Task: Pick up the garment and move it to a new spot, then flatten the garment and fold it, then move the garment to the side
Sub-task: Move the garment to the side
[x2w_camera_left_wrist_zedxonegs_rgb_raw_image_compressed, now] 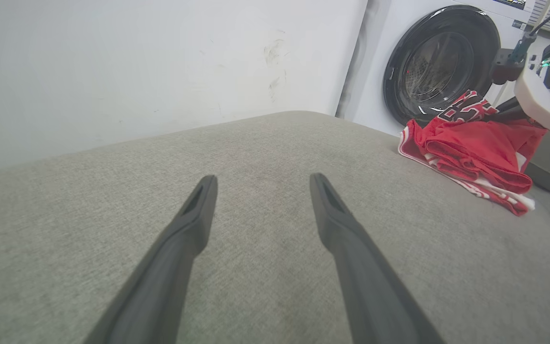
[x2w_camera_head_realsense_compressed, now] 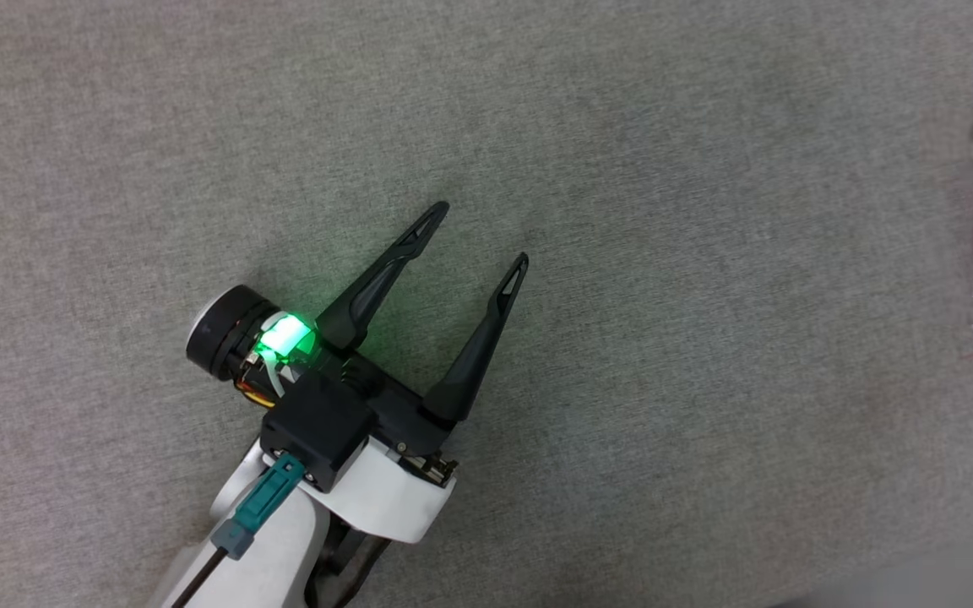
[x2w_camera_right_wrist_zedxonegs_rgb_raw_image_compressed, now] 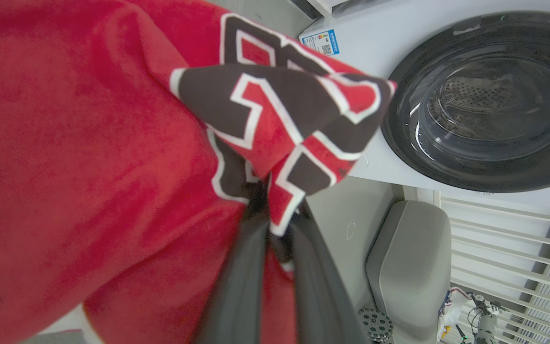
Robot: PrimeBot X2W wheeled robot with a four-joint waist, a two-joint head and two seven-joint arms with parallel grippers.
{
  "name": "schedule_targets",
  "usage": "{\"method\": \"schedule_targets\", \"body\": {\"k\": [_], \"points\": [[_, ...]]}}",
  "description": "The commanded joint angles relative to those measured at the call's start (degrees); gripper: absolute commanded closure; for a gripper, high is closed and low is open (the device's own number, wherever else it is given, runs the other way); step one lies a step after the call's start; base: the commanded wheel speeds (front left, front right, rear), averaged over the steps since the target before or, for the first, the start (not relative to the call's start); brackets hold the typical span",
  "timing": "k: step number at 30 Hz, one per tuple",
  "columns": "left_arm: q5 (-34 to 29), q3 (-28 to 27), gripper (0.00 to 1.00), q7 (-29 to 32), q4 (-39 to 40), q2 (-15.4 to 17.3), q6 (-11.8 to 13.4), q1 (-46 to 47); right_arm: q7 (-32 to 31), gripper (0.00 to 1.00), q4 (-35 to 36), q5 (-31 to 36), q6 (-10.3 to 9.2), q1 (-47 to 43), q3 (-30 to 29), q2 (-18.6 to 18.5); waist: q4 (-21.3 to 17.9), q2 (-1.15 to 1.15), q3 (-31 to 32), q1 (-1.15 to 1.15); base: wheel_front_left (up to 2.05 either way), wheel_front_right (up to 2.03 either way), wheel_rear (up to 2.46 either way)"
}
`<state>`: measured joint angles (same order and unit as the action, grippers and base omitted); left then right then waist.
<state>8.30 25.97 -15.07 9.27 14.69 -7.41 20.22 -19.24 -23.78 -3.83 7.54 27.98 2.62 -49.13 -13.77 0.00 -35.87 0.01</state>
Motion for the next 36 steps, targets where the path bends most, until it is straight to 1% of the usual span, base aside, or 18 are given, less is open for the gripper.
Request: {"method": "schedule_targets", "body": {"k": [1,6,7,8,13,18,22,24,29,34,36], "points": [[0.14,0.10,0.00,-0.12,0.36,0.27,-0.06,0.81,0.64,1.00,-0.94,0.56,-0.10,1.25,-0.75,0.09,0.62,0.00,-0.61,-0.01,0.00,0.00,0.00],[0.31,0.03,0.00,-0.12,0.12,0.40,-0.06,0.85,2.29,1.00,-3.89,1.21,-0.09,2.89,-2.64,1.37,1.39,0.00,-0.79,-0.01,0.00,0.00,0.00],[0.30,0.01,0.00,-0.12,-0.01,0.34,-0.06,0.82,2.76,0.45,-4.12,1.77,-0.10,3.01,-2.87,1.55,1.56,0.00,-0.63,-0.01,0.00,0.00,0.00],[0.31,-0.12,0.00,-0.12,-0.12,0.18,-0.06,0.75,2.69,0.00,-4.65,1.89,-0.10,3.16,-3.27,1.90,1.72,0.00,-0.35,-0.01,0.00,0.00,0.00],[1.46,-2.00,0.00,-0.12,-0.94,-1.41,-0.06,-1.20,3.46,0.00,-4.00,2.81,-0.09,3.57,-4.11,3.64,2.50,0.00,3.43,-0.01,0.00,0.00,0.00],[3.32,-7.97,0.00,-0.13,-1.49,-3.98,0.15,-4.18,5.11,0.00,0.15,2.98,-0.09,4.04,-5.25,6.95,3.57,0.00,9.64,-0.01,0.00,0.00,0.00],[4.44,-13.02,0.00,-0.13,-2.48,-5.46,0.15,-7.28,7.88,0.00,4.58,0.34,-0.09,2.91,-7.02,11.78,4.84,0.00,15.04,-0.01,0.00,0.00,0.00],[3.99,-15.42,0.00,-0.12,-2.77,-5.84,0.19,-8.93,9.66,0.00,7.12,-0.67,-0.08,1.46,-7.17,14.05,5.60,0.00,17.33,-0.01,0.00,0.00,0.00],[2.95,-20.60,0.00,-0.12,-3.57,-7.19,0.31,-12.87,14.60,0.00,14.75,-3.91,-0.07,-2.92,-7.83,21.12,7.98,0.00,22.69,-0.01,0.00,0.00,0.00],[2.53,-23.45,0.00,-0.12,-5.22,-8.19,0.19,-16.28,18.46,0.00,21.48,-6.19,-0.07,-8.79,-7.10,27.42,10.38,0.00,25.99,-0.01,0.00,0.00,0.00],[2.38,-24.44,0.00,-0.12,-5.88,-8.59,0.26,-17.21,19.82,0.00,23.69,-6.13,-0.07,-11.32,-6.89,29.96,11.27,0.00,27.03,-0.01,0.00,0.00,0.00]]}}
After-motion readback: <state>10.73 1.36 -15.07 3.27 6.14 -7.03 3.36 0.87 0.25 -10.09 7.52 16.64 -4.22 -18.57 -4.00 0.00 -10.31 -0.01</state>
